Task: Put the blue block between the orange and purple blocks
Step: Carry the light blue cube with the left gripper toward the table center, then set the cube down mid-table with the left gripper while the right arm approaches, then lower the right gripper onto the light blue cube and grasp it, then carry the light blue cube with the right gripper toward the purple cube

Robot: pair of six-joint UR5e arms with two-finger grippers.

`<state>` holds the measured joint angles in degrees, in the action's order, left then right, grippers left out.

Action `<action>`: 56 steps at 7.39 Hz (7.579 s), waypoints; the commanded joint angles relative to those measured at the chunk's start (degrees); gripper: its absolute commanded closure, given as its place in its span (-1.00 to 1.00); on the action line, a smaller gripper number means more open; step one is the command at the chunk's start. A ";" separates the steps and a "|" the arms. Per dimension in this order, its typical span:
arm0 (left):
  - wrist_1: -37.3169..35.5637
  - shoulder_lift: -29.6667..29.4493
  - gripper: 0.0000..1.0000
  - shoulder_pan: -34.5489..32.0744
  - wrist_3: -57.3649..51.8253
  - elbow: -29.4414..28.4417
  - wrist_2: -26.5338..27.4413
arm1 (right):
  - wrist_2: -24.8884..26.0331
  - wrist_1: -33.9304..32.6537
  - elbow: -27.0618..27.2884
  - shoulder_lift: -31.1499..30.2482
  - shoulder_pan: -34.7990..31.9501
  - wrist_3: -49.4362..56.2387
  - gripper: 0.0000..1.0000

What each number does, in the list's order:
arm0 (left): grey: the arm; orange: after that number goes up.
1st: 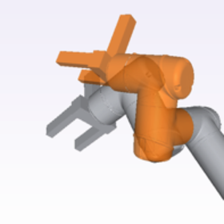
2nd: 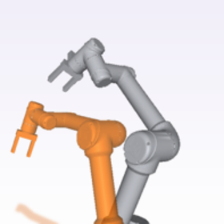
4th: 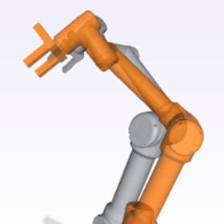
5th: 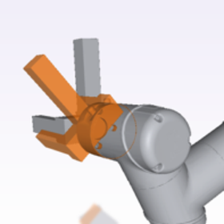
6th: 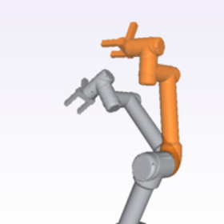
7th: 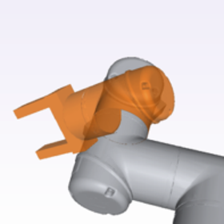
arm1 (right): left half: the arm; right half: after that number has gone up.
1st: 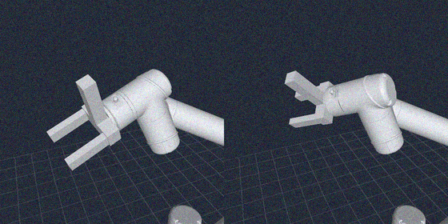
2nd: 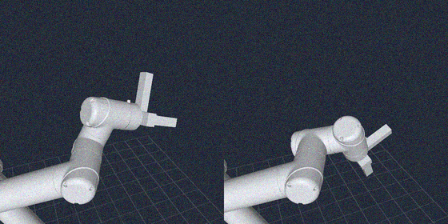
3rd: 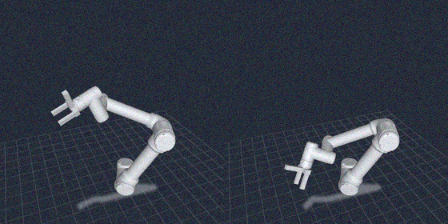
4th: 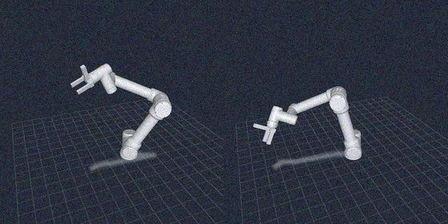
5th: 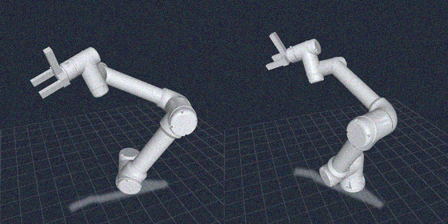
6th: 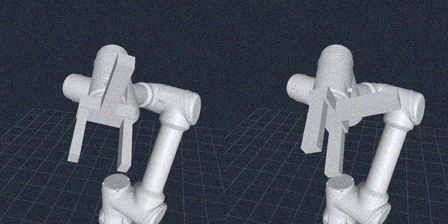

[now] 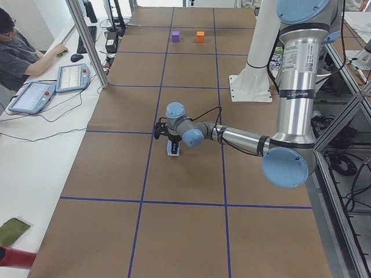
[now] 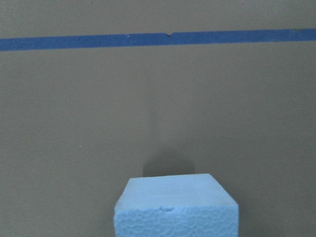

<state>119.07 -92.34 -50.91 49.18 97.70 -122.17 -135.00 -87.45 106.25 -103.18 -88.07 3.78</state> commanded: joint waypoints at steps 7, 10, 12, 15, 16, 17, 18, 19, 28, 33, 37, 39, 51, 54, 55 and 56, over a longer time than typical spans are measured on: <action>-32.15 -41.28 0.12 23.46 24.62 -4.92 14.83 | 0.00 0.00 0.01 0.00 0.00 0.00 -1.00; -30.66 -47.32 -0.22 25.24 25.09 -12.36 16.08 | 0.00 0.00 0.01 0.00 0.00 0.00 -1.00; -30.65 -47.40 -0.55 26.12 25.26 -12.80 16.17 | 0.00 0.00 0.01 0.00 0.00 0.00 -1.00; -30.65 -47.49 -0.98 26.57 24.39 -12.81 19.34 | 0.00 0.00 0.01 0.00 0.00 0.00 -1.00; -30.91 -47.49 -0.98 25.35 24.30 -11.06 18.73 | 0.00 1.04 0.19 0.00 0.00 0.35 -1.00; -32.22 -47.14 -0.98 24.55 22.73 -7.82 18.55 | -0.18 6.80 -0.07 -0.26 0.00 -0.08 -1.00; -35.28 -46.36 -0.97 22.72 19.41 -5.27 16.20 | -0.79 7.90 0.01 -0.35 0.00 -0.78 -1.00; -38.96 -44.00 -0.97 20.09 14.94 -1.76 13.48 | -2.36 8.26 0.88 0.17 1.04 -4.44 -1.00; -40.32 -2.95 -0.99 -25.68 -54.03 13.50 -3.51 | 5.14 8.53 11.70 23.34 34.13 -62.86 -1.00; -33.69 3.64 -1.00 -42.49 -75.70 -4.96 -7.29 | 26.78 -9.84 0.06 52.17 55.87 -74.97 -1.00; -33.02 4.89 -1.00 -44.54 -76.16 -4.89 -7.56 | 33.57 -9.58 -19.92 66.27 62.48 -75.14 -1.00; -33.02 4.89 -1.00 -44.54 -75.90 -4.80 -7.64 | 34.97 -9.49 -21.33 65.83 63.80 -75.15 -1.00; -33.11 5.24 -1.00 -44.54 -75.63 -5.07 -10.02 | 31.50 -2.64 -19.17 60.57 61.82 -76.20 0.75; -33.11 5.50 -1.00 -44.54 -73.98 -5.50 -10.02 | 23.77 -13.92 -0.94 49.00 50.77 -62.12 0.78; -33.03 5.94 -1.00 -44.54 -67.53 -4.72 -10.10 | 19.38 -17.11 4.27 44.69 44.45 -54.92 0.78; -32.59 5.95 -1.00 -44.54 -64.07 -4.37 -11.06 | 16.20 -17.57 7.71 38.65 39.34 -47.27 0.78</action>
<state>86.12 -86.57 -95.45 -19.79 92.86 -132.48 -114.32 -102.76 108.43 -57.76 -41.95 -52.78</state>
